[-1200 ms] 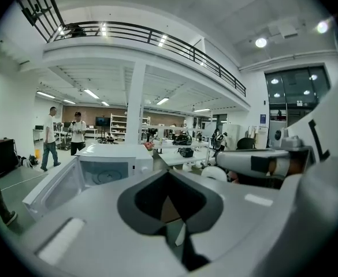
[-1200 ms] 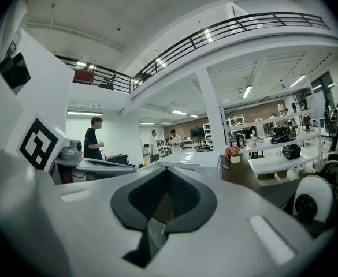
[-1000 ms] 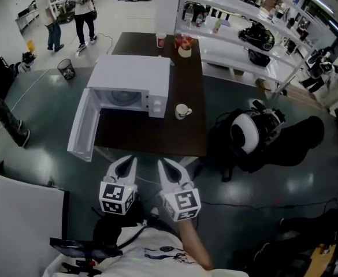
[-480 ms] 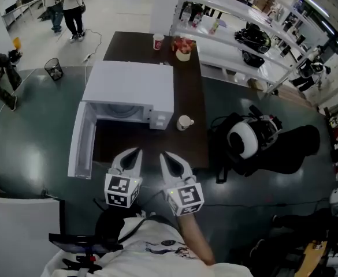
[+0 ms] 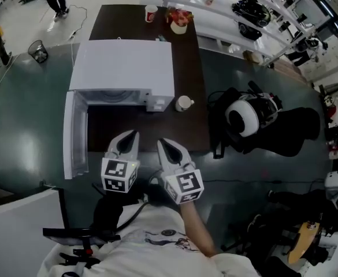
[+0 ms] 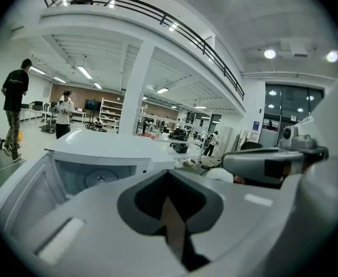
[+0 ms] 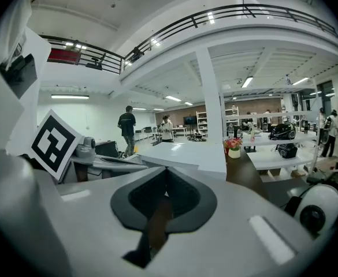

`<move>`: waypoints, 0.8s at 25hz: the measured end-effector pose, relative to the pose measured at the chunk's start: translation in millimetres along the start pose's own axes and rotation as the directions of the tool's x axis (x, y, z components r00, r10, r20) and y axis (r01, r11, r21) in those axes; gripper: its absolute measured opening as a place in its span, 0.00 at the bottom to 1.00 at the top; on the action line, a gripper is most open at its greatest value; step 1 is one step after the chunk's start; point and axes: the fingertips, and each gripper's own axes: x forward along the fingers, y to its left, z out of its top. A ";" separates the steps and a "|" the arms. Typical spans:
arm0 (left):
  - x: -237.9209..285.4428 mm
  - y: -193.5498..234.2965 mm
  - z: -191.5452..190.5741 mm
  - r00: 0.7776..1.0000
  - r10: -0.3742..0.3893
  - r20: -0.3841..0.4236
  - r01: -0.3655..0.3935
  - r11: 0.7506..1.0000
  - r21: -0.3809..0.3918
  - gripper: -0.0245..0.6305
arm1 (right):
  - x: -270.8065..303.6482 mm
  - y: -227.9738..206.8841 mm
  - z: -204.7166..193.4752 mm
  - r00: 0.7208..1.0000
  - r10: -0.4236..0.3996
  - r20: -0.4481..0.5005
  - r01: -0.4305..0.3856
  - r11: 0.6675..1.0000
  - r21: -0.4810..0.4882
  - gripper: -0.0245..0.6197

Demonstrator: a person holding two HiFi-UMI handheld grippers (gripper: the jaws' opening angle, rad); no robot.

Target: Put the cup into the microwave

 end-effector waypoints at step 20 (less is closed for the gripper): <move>107.4 -6.7 -125.1 0.937 0.051 -0.346 -0.077 0.995 -0.061 0.04 | 56.8 -151.8 -140.8 0.960 -0.044 -0.278 0.095 0.980 0.173 0.29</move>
